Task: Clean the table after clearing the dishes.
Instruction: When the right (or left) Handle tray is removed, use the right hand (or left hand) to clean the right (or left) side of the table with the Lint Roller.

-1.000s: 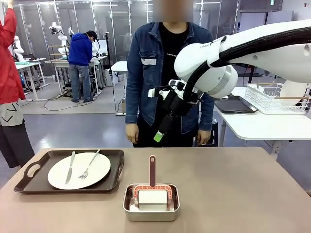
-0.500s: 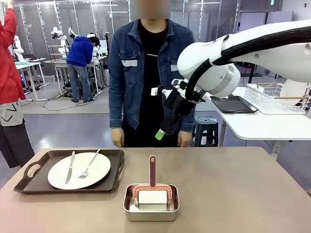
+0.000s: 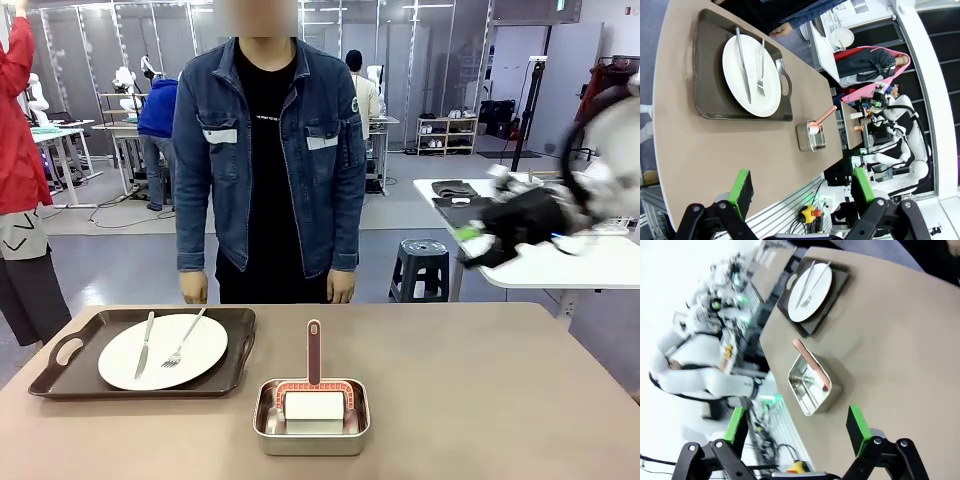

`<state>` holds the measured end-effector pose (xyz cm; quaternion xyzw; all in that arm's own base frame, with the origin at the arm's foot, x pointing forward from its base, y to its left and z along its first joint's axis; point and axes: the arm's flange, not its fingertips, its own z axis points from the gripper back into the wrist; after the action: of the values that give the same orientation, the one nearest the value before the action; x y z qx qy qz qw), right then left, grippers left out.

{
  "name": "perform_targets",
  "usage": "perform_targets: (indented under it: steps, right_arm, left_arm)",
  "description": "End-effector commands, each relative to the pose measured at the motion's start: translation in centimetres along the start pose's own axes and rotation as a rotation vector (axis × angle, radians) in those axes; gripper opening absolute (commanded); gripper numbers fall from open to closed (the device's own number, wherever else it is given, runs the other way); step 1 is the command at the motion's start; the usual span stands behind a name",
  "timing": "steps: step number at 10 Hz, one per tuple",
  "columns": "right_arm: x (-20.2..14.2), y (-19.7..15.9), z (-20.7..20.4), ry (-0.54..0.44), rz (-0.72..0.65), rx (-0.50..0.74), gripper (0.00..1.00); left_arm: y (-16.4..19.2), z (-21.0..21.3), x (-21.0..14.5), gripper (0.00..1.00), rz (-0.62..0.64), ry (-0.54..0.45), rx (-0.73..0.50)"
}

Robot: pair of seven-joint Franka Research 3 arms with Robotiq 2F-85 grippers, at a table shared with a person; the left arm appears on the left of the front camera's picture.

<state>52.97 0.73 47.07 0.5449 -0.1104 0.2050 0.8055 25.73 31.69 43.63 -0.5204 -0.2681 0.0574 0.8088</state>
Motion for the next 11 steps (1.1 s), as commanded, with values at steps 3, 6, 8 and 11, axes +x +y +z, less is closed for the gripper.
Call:
perform_targets:
  steps: [3, 6, 8, 11]
  right_arm:
    - [-12.3, -6.9, 13.5, -0.302, -0.235, 0.081, 1.0]
    - [-24.0, -13.2, 18.6, -0.459, -0.358, 0.198, 1.0]
    - [-28.3, -14.4, 18.7, -0.562, -0.364, 0.246, 1.0]
    - [-30.1, -15.3, 19.0, -0.542, -0.419, 0.223, 1.0]
  left_arm:
    - [-0.1, 0.4, -0.1, 1.0, -0.008, -0.012, -0.011]
    - [-0.1, 0.4, -0.1, 1.0, -0.008, -0.012, -0.011]
    - [-0.1, 0.4, -0.1, 1.0, -0.008, -0.012, -0.011]
    - [-0.1, 0.4, -0.1, 1.0, -0.008, -0.012, -0.011]
